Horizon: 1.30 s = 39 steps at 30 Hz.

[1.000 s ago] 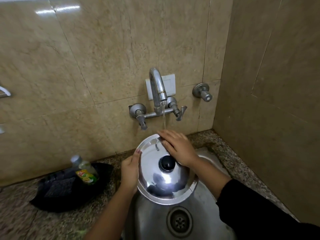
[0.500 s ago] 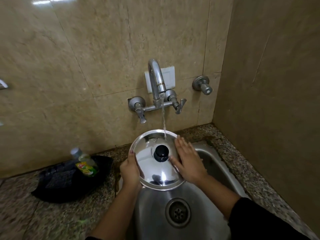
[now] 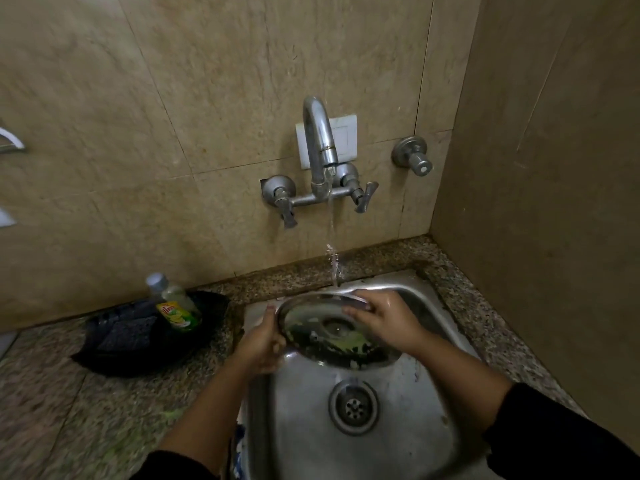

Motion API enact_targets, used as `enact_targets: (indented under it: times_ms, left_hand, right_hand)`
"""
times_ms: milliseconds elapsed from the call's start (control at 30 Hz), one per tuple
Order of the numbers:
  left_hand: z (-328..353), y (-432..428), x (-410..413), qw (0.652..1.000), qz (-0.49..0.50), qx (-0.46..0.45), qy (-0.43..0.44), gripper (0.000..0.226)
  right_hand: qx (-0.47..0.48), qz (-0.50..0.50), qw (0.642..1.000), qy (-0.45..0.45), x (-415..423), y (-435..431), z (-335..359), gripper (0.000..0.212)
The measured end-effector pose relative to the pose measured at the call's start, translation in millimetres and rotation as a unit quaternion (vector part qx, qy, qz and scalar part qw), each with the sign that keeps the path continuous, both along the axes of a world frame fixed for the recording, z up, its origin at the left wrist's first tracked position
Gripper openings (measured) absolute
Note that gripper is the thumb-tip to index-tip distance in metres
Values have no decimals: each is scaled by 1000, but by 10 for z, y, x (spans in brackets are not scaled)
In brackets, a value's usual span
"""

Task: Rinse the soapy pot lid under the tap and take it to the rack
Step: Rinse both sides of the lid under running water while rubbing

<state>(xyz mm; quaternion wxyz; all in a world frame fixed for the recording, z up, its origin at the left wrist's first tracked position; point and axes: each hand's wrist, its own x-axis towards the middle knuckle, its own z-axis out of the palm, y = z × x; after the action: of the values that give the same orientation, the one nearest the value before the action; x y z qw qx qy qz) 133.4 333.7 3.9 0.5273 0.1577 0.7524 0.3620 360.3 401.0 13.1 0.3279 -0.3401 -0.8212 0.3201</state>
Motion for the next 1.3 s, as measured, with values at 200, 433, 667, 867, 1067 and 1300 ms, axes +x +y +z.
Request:
enact_targets:
  times_ms: [200,433,667,867,1067,1300]
  left_hand:
    - [-25,-111,151,981,22,162,-107,54]
    - [-21,-65,183,947,90,249,-182,45]
    - [16,224,349,959,116,229,-122,48]
    - [3,224,193,949,123,273,-95,19]
    - [20,246,369,946,131,265,-131,22]
    - [79,251,258,940,155,288,-99,12]
  right_hand:
    - [-280,-44,947,149,-133,380,148,11]
    - [-216,-238,947,16,-288,422,-5,9]
    - [112,-8,954,-279,-753,132,-179,69]
    - [144,17,929,-340,-317,167,-308,66]
    - [104,-36,934,-339,-563,344,-183,81]
    - [124,28,924,-361,-212,151,-219,78]
